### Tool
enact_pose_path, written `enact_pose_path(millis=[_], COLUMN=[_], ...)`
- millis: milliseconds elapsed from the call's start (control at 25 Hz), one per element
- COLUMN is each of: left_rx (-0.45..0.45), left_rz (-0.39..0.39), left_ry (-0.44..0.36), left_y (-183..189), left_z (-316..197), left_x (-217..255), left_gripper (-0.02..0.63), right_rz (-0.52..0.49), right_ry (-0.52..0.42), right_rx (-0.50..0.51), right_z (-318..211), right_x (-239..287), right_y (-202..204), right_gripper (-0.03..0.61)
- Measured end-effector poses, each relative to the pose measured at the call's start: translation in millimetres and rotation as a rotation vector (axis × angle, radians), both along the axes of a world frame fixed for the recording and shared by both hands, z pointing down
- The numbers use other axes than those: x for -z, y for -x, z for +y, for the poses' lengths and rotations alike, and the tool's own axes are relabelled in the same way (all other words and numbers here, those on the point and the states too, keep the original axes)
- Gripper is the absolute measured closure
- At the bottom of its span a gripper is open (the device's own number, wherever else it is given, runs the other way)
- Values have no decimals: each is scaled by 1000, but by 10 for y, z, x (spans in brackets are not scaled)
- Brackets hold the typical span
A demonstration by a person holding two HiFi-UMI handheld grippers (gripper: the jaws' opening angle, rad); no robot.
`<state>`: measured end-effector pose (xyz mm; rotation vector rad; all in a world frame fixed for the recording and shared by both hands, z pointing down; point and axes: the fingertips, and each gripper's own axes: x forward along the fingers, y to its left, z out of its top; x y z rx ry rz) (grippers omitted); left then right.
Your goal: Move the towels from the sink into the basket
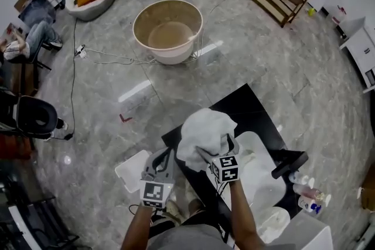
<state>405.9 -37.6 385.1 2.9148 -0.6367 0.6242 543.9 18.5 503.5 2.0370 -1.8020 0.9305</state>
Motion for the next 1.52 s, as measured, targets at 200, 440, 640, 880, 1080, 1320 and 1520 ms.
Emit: enact_pose_path(millis=[200,440,640,880,1080,1320,1520], left_rx=[7,22,30,36,52,83,115], left_rz=[-18,-32,-42,-45,-43,-34,-16], left_ry=[19,42,55,48,37,12,-21], left_y=[-61,-90,-87,-59,20,176,416], left_z=[-114,-207,-232,-240,-234,-213,-194], left_x=[-140,-268,-317,-296,-266,-135,109], left_gripper=[604,604,604,604,604,604,604], right_rz=[-92,-126,-145,-202,-165,-90,-34], right_ry=[11,8,4,39,47,34,-8], right_rx=[1,37,69,95,105,112,136], right_z=[-114,-172,-204,-190,-185,-192,-198], right_x=[-203,-259,-251,-233,-210,-90,196], right_y=[7,27,64,244,271,290,419], right_gripper=[-14,-14,-8,187,327,357,371])
